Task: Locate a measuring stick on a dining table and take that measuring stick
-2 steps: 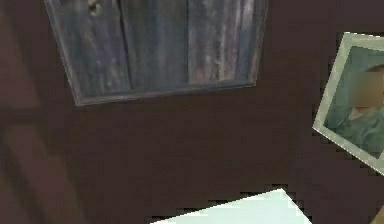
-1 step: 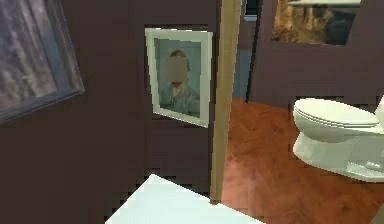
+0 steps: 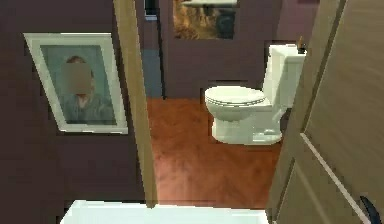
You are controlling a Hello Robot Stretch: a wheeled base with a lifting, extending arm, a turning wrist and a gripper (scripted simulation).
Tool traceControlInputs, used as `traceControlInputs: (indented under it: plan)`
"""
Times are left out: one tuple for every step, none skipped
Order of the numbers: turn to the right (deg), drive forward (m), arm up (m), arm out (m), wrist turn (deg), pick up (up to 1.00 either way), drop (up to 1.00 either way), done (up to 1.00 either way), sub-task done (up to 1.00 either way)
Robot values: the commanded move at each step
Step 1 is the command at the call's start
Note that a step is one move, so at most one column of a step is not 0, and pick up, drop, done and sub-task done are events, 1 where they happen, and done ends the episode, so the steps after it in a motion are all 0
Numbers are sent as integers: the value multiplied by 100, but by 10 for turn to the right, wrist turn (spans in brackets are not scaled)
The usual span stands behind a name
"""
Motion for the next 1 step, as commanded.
traceControlInputs:
  plan:
    - [0,65,0,0,0,0,0,0,0]
